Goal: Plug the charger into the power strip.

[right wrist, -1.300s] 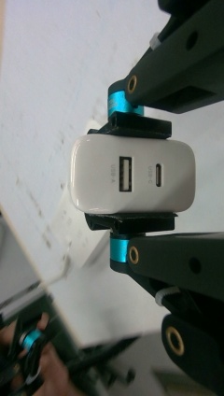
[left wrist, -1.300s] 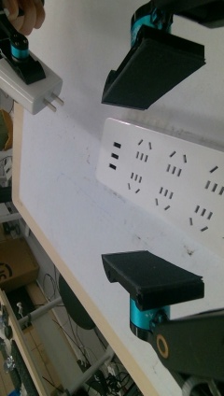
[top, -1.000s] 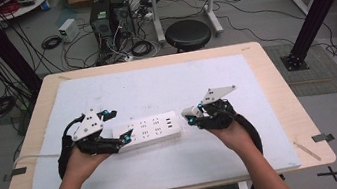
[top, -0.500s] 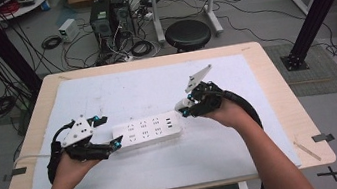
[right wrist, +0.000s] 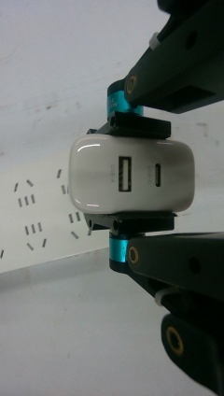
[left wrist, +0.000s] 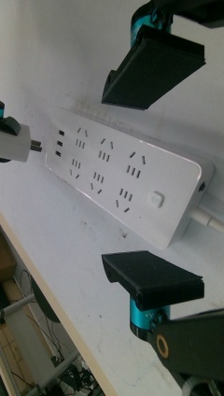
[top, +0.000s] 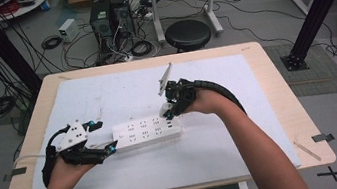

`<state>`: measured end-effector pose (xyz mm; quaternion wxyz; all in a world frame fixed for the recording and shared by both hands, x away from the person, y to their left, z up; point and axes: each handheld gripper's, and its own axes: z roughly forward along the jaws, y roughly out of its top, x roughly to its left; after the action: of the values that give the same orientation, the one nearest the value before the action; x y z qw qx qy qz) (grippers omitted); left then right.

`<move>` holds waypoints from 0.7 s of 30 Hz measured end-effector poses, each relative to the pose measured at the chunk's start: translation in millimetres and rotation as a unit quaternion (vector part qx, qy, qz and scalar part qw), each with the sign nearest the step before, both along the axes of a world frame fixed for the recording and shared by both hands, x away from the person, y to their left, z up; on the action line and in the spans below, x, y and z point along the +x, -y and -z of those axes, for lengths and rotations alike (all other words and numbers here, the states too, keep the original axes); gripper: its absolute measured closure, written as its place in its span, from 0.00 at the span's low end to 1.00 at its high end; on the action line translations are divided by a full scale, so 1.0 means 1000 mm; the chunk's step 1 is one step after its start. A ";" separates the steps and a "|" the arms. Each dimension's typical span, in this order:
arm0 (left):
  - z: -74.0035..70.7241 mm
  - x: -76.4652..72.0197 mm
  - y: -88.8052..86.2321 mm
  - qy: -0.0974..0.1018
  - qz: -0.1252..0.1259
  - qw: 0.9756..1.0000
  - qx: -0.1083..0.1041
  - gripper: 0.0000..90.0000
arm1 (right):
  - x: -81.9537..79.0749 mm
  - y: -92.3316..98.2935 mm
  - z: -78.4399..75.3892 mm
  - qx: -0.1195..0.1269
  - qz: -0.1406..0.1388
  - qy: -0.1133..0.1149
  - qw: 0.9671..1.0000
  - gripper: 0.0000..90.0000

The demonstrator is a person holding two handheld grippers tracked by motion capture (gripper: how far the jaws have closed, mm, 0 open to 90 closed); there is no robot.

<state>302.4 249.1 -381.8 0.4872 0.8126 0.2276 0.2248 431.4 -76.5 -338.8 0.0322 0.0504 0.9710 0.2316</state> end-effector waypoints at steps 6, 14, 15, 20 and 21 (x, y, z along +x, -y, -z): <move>0.005 0.000 -0.008 -0.005 -0.004 1.000 0.000 0.22 | 0.012 -0.028 0.004 -0.029 -0.053 -0.011 0.998 0.70; 0.011 0.000 -0.015 -0.010 -0.009 1.000 -0.006 0.22 | 0.020 -0.047 0.008 -0.068 -0.089 -0.017 0.994 0.70; 0.011 0.000 -0.015 -0.010 -0.009 1.000 -0.006 0.22 | 0.021 -0.048 0.008 -0.069 -0.092 -0.020 0.993 0.70; 0.012 0.000 -0.017 -0.010 -0.008 1.000 -0.005 0.22 | 0.022 -0.051 0.010 -0.080 -0.093 -0.020 0.992 0.70; 0.012 0.000 -0.017 -0.010 -0.008 1.000 -0.003 0.22 | 0.023 -0.052 0.010 -0.081 -0.093 -0.021 0.992 0.70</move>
<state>302.1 266.1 -393.3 0.4855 0.8114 0.2398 0.2200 454.0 -24.6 -349.2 -0.0064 -0.0381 0.9874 0.1533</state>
